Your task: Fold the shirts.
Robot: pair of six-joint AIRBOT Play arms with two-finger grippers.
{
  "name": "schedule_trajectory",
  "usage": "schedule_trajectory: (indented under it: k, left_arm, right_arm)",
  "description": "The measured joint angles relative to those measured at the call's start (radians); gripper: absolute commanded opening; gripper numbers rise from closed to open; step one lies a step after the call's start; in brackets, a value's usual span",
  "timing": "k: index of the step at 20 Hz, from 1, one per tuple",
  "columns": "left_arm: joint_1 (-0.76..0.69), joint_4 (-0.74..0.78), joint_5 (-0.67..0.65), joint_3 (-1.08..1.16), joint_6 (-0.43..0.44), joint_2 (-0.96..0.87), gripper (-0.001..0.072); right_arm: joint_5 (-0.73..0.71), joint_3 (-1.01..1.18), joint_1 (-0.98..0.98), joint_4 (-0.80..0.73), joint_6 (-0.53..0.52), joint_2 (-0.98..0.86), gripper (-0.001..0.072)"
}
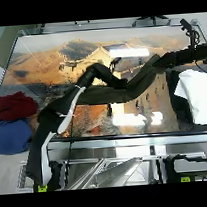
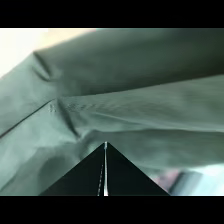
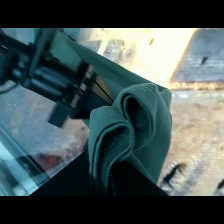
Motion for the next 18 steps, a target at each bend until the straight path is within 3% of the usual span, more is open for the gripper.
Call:
schedule_trajectory:
  k: [5,11,12,14,15,16,18]
  left_arm:
    - [0.265,0.003,0.14,0.006,-0.001,0.248,0.0018]
    - [0.547,0.007,0.205,-0.166,0.018,0.512,0.0018]
    - [0.576,0.006,0.21,-0.207,0.038,0.543,0.0018]
    - [0.61,0.007,0.211,-0.285,0.075,0.583,0.0018]
    - [0.62,0.006,0.212,-0.322,0.092,0.595,0.0019]
    - [0.626,0.006,0.218,-0.362,0.105,0.605,0.0018]
    - [0.632,0.007,0.217,-0.435,0.135,0.615,0.0018]
  right_arm:
    - [-0.14,0.0,0.169,0.104,0.0,-0.01,0.0033]
    - [-0.587,0.0,0.603,0.194,-0.011,-0.202,0.0034]
    - [-0.674,0.0,0.67,0.229,-0.042,-0.247,0.007]
    - [-0.87,0.0,0.806,0.341,-0.143,-0.349,0.0515]
    - [-0.952,0.001,0.861,0.404,-0.196,-0.393,0.0536]
    - [-1.017,0.002,0.898,0.455,-0.236,-0.426,0.048]
    - [-1.104,0.004,0.935,0.523,-0.293,-0.463,0.0475]
